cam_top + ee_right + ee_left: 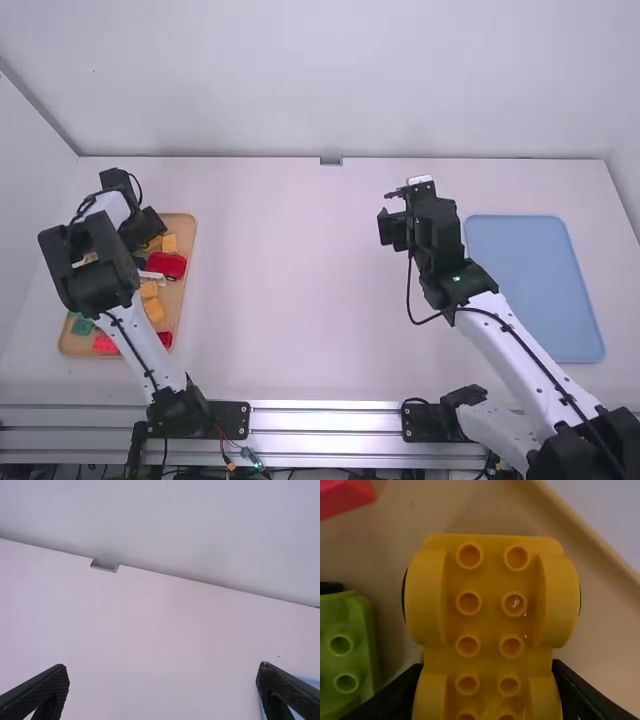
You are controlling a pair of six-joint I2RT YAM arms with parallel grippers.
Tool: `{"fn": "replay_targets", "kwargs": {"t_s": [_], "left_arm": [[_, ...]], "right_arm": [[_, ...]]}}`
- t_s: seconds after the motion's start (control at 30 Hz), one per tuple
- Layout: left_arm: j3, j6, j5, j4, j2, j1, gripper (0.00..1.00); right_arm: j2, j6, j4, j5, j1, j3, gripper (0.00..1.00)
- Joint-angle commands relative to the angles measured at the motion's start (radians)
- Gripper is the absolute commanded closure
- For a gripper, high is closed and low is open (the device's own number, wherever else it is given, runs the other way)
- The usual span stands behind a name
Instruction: Assemble lego blocks to make yellow taxi
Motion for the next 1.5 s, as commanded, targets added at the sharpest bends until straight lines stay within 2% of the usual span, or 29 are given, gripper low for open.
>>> {"fn": "replay_targets", "kwargs": {"t_s": [0.0, 0.37, 0.5, 0.53, 0.57, 0.67, 0.73, 0.83, 0.93, 1.0, 1.03, 1.07, 1.23, 1.47], "left_arm": [[-0.006, -0.006, 0.022, -0.024, 0.027, -0.003, 0.47], [0.179, -0.005, 0.022, -0.21, -0.003, -0.01, 0.56], [0.243, -0.003, 0.022, -0.305, -0.052, -0.031, 0.65], [0.243, 0.017, 0.022, -0.331, -0.078, -0.047, 0.73], [0.238, 0.027, 0.024, -0.344, -0.097, -0.061, 0.74], [0.175, 0.094, 0.08, -0.34, -0.175, -0.118, 0.74], [0.109, 0.149, 0.143, -0.307, -0.236, -0.157, 0.78], [-0.043, 0.286, 0.257, -0.224, -0.361, -0.238, 0.77], [-0.223, 0.513, 0.315, -0.142, -0.504, -0.367, 0.75], [-0.282, 0.613, 0.316, -0.138, -0.549, -0.435, 0.75], [-0.335, 0.682, 0.309, -0.146, -0.589, -0.516, 0.75], [-0.351, 0.702, 0.309, -0.149, -0.598, -0.542, 0.75], [-0.452, 0.898, 0.28, -0.157, -0.597, -0.801, 0.91], [-0.51, 1.093, 0.173, -0.086, -0.468, -1.052, 0.93]], "right_arm": [[0.007, 0.005, 0.003, 0.007, 0.003, 0.041, 0.01], [0.007, 0.002, 0.003, 0.006, 0.003, 0.041, 0.01], [0.007, 0.002, 0.002, 0.006, 0.003, 0.041, 0.01], [0.007, 0.003, 0.002, 0.006, 0.003, 0.041, 0.01], [0.007, 0.004, 0.002, 0.006, 0.003, 0.041, 0.01], [0.007, 0.005, 0.001, 0.006, 0.003, 0.041, 0.01], [0.007, 0.005, -0.002, 0.006, 0.003, 0.041, 0.01], [0.007, 0.006, -0.01, 0.006, 0.003, 0.041, 0.01], [0.006, 0.005, -0.02, 0.006, 0.002, 0.041, 0.01], [0.006, 0.006, -0.02, 0.007, 0.001, 0.041, 0.01], [0.005, 0.005, -0.019, 0.007, 0.001, 0.041, 0.01], [0.004, 0.004, -0.019, 0.007, 0.001, 0.041, 0.01], [-0.031, 0.003, -0.03, 0.006, 0.002, 0.041, 0.01], [-0.122, 0.006, -0.11, 0.006, 0.001, 0.041, 0.01]]}}
